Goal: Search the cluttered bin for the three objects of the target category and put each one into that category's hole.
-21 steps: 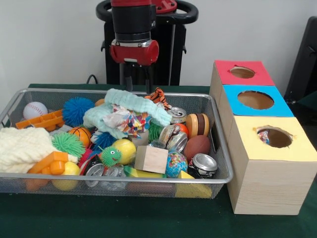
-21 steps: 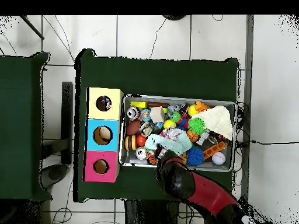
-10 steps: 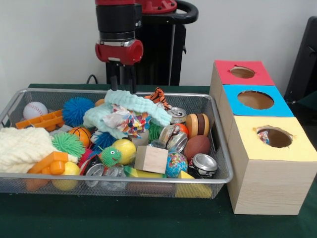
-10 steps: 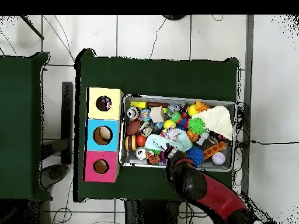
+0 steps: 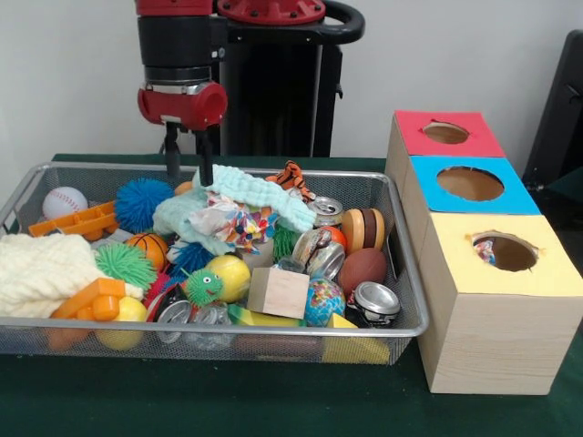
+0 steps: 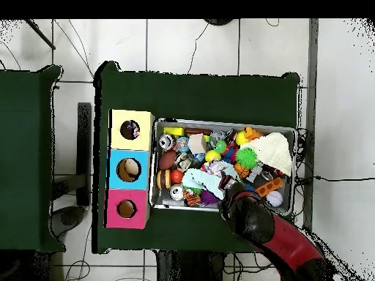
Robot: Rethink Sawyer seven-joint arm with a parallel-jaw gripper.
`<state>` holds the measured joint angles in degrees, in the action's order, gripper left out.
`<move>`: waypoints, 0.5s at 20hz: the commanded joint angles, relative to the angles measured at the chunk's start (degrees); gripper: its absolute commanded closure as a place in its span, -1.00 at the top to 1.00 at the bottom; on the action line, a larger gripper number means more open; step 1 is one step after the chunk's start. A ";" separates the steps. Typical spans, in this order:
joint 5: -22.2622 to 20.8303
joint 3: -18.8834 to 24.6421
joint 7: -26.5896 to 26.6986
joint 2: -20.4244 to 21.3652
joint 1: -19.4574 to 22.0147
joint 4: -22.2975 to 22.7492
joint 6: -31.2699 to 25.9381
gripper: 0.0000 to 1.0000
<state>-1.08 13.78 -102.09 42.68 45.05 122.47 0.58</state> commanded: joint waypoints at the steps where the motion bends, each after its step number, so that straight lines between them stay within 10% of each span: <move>1: -2.39 5.39 -4.81 -5.62 1.20 -8.20 1.01 1.00; 10: -2.65 5.31 -6.57 -7.78 0.64 -8.46 3.06 1.00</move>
<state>-1.50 14.68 -102.09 37.91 45.66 119.50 0.58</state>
